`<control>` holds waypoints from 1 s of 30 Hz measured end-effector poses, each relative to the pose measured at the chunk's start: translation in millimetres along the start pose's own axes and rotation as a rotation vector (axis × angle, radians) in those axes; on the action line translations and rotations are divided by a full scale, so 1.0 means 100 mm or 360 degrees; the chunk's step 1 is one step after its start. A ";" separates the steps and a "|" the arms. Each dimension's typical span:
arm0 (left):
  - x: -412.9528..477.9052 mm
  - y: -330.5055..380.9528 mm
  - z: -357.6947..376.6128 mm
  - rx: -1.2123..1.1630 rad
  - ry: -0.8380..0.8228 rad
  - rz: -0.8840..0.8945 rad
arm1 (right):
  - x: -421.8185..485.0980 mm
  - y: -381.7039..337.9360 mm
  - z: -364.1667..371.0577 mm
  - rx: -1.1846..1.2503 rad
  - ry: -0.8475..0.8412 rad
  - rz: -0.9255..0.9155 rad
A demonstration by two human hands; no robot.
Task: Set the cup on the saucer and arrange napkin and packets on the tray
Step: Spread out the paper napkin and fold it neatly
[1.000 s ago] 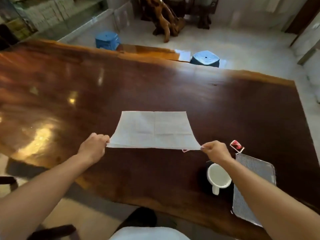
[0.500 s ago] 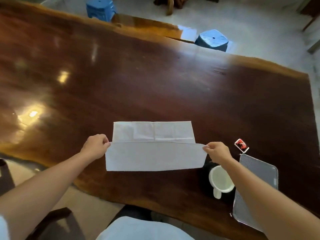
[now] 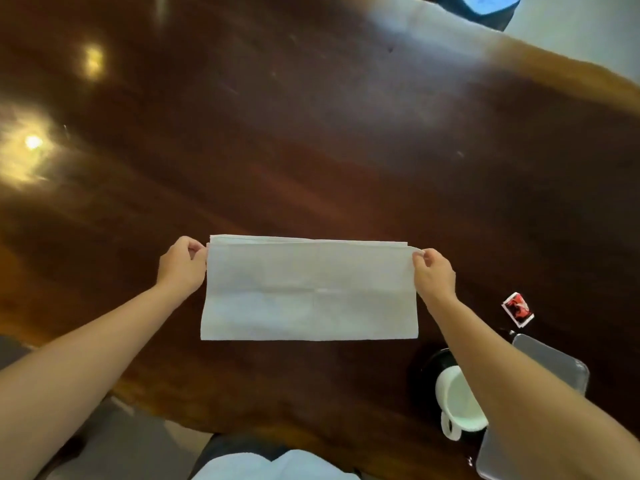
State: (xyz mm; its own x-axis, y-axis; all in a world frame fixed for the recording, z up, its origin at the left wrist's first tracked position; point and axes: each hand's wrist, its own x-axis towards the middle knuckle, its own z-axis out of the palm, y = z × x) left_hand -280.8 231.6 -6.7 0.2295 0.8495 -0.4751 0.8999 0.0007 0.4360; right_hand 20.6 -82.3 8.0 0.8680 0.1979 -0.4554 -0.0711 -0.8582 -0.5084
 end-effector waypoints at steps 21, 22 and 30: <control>0.27 -0.08 0.22 -0.0050 0.0048 0.0237 | 0.41 0.04 0.45 -0.0002 0.0049 0.0242; 0.27 -0.07 0.22 -0.0066 0.0072 0.0257 | 0.41 0.04 0.45 -0.0007 0.0047 0.0234; 0.27 0.04 0.22 -0.0419 0.0166 0.0029 | 0.44 0.05 0.34 0.0094 -0.0061 0.0323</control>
State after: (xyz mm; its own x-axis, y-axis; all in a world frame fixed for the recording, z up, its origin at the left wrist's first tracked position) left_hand -262.9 242.9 -34.6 0.1930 0.9003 -0.3901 0.7655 0.1105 0.6339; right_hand 41.6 -62.3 -39.4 0.8137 0.0424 -0.5797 -0.2723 -0.8533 -0.4446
